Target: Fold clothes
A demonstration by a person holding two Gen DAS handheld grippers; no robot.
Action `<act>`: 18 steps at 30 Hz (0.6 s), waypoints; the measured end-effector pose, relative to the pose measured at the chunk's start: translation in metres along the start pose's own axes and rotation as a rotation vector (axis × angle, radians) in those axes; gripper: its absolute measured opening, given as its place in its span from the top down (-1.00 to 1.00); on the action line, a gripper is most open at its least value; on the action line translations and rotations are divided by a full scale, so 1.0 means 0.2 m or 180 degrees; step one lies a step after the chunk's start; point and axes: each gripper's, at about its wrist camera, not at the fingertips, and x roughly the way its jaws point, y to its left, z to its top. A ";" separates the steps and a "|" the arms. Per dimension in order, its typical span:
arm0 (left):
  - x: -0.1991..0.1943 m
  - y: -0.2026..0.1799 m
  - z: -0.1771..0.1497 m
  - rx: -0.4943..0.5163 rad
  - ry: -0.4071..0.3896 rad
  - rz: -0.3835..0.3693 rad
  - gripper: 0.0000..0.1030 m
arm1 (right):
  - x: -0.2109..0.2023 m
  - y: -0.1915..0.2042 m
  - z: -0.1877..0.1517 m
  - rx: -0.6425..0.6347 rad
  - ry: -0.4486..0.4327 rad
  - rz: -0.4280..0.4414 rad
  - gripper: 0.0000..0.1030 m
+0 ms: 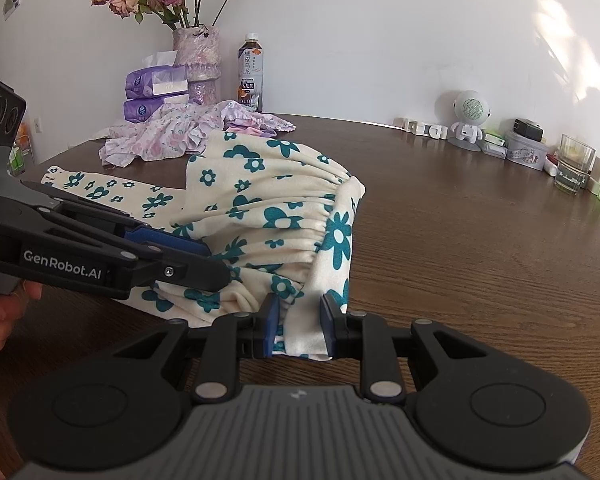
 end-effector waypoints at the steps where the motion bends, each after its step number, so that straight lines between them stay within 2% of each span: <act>1: 0.00 0.00 0.00 0.0002 0.0000 0.0002 0.48 | 0.00 -0.01 0.00 0.0018 0.0004 -0.0011 0.48; 3: 0.00 0.00 0.00 0.0003 0.0000 0.0002 0.48 | 0.01 -0.02 0.00 0.0077 0.0020 -0.0059 0.23; 4: 0.00 0.00 0.00 0.0002 0.0000 0.0001 0.48 | 0.01 -0.03 0.00 0.0133 0.0031 -0.0067 0.20; 7: 0.00 0.00 0.00 0.0000 0.0000 0.0000 0.48 | 0.01 -0.08 0.00 0.0286 0.0050 0.0030 0.19; 18: 0.00 0.00 0.00 -0.0005 -0.0001 -0.0003 0.48 | 0.01 -0.05 0.00 0.0189 0.0037 -0.0043 0.19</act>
